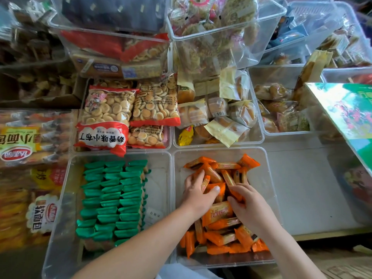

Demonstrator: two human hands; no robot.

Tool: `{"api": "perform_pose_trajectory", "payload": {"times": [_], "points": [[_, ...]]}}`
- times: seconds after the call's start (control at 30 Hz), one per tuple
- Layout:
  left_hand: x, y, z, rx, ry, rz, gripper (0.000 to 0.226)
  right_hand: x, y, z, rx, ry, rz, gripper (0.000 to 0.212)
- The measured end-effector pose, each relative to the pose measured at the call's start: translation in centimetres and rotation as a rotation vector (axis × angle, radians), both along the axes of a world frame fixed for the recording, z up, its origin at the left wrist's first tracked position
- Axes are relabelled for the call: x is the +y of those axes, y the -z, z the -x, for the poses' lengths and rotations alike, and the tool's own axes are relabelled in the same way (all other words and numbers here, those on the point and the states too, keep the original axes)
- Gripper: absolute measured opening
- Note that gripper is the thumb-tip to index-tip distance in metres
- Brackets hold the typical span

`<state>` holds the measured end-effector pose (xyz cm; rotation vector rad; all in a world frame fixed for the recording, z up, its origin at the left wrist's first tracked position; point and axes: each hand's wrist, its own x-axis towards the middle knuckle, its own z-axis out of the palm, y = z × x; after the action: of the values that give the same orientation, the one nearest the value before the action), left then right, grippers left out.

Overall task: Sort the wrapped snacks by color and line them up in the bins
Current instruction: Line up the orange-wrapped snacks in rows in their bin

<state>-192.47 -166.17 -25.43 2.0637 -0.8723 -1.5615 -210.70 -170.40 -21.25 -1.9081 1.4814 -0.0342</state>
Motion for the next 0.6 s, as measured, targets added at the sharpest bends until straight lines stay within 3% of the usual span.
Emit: {"api": "perform_pose_trajectory", "payload": {"times": [0.2, 0.4, 0.5, 0.6], "points": [[-0.3, -1.8, 1.7, -0.003, 0.132, 0.111, 0.064, -0.1, -1.2, 0.5, -0.093, 0.126, 0.099, 0.038], [-0.1, -1.6, 2.5, 0.298, 0.077, 0.155, 0.058, 0.1, -1.5, 0.9, -0.116, -0.012, 0.112, 0.044], [0.9, -1.5, 1.3, 0.174, 0.109, 0.21, 0.052, 0.2, -1.1, 0.3, -0.04, -0.151, 0.062, 0.055], [2.0, -1.7, 1.1, 0.025, 0.051, 0.208, 0.021, 0.4, -0.2, 0.0, 0.075, -0.223, 0.038, 0.054]]}}
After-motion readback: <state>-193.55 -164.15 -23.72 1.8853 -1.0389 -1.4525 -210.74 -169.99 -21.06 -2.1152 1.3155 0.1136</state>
